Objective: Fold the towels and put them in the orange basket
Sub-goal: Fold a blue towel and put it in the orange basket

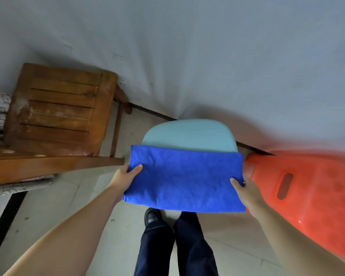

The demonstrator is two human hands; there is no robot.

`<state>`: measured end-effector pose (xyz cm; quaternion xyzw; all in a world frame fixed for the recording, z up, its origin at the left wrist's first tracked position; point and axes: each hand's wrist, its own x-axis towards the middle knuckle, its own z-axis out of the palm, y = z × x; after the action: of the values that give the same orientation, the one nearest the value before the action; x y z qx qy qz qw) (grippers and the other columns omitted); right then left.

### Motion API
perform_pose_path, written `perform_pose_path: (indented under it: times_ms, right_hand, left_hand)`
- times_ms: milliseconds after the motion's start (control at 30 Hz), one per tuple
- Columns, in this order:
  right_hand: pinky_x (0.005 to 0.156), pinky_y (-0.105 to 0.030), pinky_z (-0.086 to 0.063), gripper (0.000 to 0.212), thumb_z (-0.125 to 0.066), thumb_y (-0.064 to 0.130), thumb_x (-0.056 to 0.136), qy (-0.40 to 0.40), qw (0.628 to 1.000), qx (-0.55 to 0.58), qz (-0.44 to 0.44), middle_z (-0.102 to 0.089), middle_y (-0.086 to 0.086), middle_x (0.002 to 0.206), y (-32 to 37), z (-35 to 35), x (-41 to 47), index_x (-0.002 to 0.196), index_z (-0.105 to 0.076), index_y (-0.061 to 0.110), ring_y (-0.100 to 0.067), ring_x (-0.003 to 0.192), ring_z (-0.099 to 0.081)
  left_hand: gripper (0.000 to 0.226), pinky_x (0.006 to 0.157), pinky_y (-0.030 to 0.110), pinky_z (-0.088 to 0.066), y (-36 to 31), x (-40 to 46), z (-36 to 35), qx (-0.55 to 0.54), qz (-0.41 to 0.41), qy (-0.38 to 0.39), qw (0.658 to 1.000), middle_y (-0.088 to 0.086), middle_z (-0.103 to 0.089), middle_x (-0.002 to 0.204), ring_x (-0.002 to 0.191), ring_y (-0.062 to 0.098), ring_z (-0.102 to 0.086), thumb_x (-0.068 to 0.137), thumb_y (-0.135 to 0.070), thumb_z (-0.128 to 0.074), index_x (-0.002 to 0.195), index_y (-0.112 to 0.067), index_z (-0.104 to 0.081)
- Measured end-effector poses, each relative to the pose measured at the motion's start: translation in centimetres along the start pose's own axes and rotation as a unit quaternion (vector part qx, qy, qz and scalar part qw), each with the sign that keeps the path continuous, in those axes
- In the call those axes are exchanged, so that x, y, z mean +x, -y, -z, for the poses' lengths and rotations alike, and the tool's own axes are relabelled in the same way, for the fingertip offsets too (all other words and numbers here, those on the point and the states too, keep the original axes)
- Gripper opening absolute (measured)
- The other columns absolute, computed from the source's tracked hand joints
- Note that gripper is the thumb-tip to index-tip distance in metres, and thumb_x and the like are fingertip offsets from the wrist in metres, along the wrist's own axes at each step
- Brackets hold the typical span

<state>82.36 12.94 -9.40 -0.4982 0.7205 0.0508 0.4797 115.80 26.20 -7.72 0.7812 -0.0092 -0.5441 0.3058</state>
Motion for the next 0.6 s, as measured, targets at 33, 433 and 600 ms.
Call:
perform_pose_path:
  times_ms: [33, 433, 600]
  right_hand:
    - [0.053, -0.027, -0.036, 0.022, -0.052, 0.031, 0.095, -0.014, 0.999, -0.006, 0.032, -0.058, -0.003, 0.079, 0.9, 0.3, -0.2, 0.096, -0.053, 0.009, -0.018, 0.067, -0.053]
    - [0.057, -0.036, -0.033, 0.015, -0.048, 0.022, 0.096, -0.107, 0.98, -0.054, 0.16, -0.05, 0.0, 0.065, 6.2, 3.0, 0.4, 0.087, -0.048, 0.009, -0.029, 0.067, -0.048]
    - [0.064, -0.032, -0.04, 0.012, -0.053, 0.021, 0.093, -0.02, 0.972, -0.032, 0.231, -0.061, -0.002, 0.073, 13.1, -0.8, -3.9, 0.103, -0.053, 0.016, -0.024, 0.07, -0.056]
  left_hand:
    - [0.023, 0.076, 0.035, -0.055, -0.5, 0.0, -0.1, -0.01, -0.011, -0.008, 1.0, 0.004, -0.071, 0.097, 0.088, 0.024, -0.068, 0.088, -0.033, -0.065, 0.1, -0.014, -0.065]
    - [0.033, 0.059, 0.03, -0.039, -2.9, 2.0, -3.7, 0.122, -0.108, -0.089, 0.983, 0.005, -0.051, 0.074, 0.067, 0.021, -0.049, 0.099, -0.037, -0.04, 0.081, -0.009, -0.043]
    - [0.026, 0.069, 0.031, -0.046, -2.7, 1.5, -1.4, 0.012, -0.045, -0.022, 0.999, 0.006, -0.054, 0.085, 0.082, 0.023, -0.051, 0.099, -0.033, -0.041, 0.093, -0.012, -0.056]
